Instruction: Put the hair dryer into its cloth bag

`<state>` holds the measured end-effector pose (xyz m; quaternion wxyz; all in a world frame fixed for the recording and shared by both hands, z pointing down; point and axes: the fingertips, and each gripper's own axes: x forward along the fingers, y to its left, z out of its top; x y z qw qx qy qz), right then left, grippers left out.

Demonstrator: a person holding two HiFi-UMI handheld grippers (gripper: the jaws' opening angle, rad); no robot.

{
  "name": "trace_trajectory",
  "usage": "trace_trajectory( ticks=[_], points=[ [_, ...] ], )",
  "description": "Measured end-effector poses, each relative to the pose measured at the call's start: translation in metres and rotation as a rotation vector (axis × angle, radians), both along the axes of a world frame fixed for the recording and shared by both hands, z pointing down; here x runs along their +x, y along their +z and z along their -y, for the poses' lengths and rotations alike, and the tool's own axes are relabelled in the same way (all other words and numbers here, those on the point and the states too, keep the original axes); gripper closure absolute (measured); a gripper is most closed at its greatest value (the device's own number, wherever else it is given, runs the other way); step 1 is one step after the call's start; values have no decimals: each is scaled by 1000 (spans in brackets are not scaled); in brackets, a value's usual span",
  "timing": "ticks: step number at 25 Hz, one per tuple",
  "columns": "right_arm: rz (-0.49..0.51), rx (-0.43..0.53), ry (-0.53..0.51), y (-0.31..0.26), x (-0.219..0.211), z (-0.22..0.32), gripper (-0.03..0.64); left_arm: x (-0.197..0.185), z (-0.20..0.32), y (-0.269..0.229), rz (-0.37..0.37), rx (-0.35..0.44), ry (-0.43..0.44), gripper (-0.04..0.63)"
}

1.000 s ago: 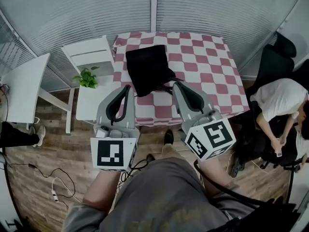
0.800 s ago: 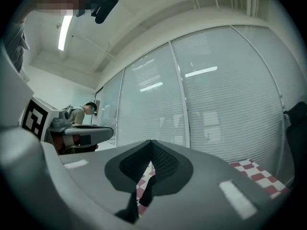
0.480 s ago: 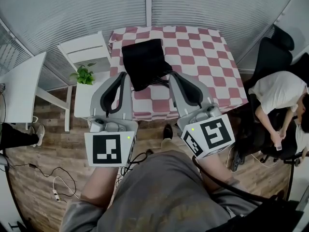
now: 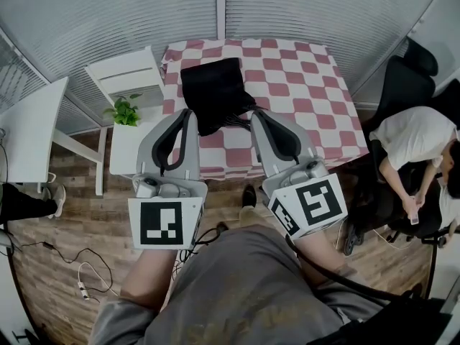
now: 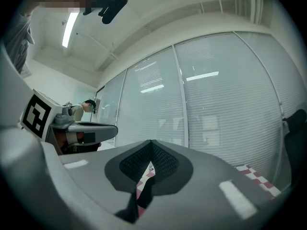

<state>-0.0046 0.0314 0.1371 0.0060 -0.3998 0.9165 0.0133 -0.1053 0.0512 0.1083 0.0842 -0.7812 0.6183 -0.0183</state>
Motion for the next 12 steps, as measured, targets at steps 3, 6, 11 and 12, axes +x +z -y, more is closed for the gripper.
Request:
trace_trajectory(
  ticks=[3,6,11,12],
  points=[
    [0,4,5,0,0,1,594,0,1,0,1,-1,1,594],
    [-2,10,7,-1,0,1,594,2,2,0,4,0,6,594],
    [-3,13,9,0,0,-2,594,4,1,2,3,-6,10,594],
    [-3,12,9,1,0,-2,594,4,1,3,2,-6,10,594]
  ],
)
